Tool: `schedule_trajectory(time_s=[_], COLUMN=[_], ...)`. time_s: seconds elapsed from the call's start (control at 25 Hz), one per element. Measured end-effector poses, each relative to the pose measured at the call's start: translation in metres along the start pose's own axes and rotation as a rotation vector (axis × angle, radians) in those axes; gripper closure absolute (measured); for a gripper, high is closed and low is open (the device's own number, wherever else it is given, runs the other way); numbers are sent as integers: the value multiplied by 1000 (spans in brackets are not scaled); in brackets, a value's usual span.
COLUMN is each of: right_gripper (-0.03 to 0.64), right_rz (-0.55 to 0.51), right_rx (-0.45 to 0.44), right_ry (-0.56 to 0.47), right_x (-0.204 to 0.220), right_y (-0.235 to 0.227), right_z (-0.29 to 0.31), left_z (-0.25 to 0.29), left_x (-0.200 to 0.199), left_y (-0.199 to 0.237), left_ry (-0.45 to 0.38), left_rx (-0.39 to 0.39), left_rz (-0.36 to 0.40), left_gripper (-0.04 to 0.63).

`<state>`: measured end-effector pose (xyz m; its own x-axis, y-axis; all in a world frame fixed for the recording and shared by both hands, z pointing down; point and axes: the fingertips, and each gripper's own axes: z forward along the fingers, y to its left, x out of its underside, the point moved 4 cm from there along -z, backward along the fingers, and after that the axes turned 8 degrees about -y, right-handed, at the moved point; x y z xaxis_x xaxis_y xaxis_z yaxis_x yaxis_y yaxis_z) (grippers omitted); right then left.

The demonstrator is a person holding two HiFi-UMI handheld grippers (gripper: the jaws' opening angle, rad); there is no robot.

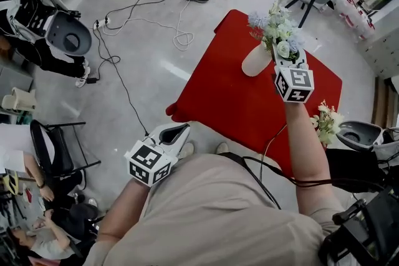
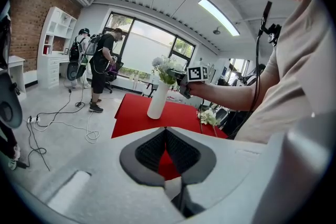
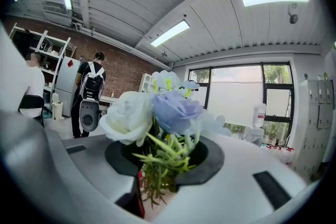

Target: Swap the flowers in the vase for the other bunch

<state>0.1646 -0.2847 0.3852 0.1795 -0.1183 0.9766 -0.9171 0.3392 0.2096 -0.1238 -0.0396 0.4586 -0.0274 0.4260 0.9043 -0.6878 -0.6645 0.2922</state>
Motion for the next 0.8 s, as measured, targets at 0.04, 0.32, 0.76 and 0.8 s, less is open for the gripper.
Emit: schedule_trajectory(time_s=[0.04,0.32,0.76,0.8], right_gripper=[460,374,265,252], right_rz=[1,1,-12,-11], right_rx=[-1,13,-12,-19], right_ry=[2,10,64,68], right_x=[1,0,1,1], right_y=[2,8,15,16], right_z=[0,0,-3,-4], left_z=[-1,-4,-8,-8], left_x=[0,-2,-3,-3], left_y=[1,6,9,9], left_ry=[0,5,15,15], left_rx=[1,16,46,50], left_rz=[1,4,11,13], left_gripper=[588,588,588,588])
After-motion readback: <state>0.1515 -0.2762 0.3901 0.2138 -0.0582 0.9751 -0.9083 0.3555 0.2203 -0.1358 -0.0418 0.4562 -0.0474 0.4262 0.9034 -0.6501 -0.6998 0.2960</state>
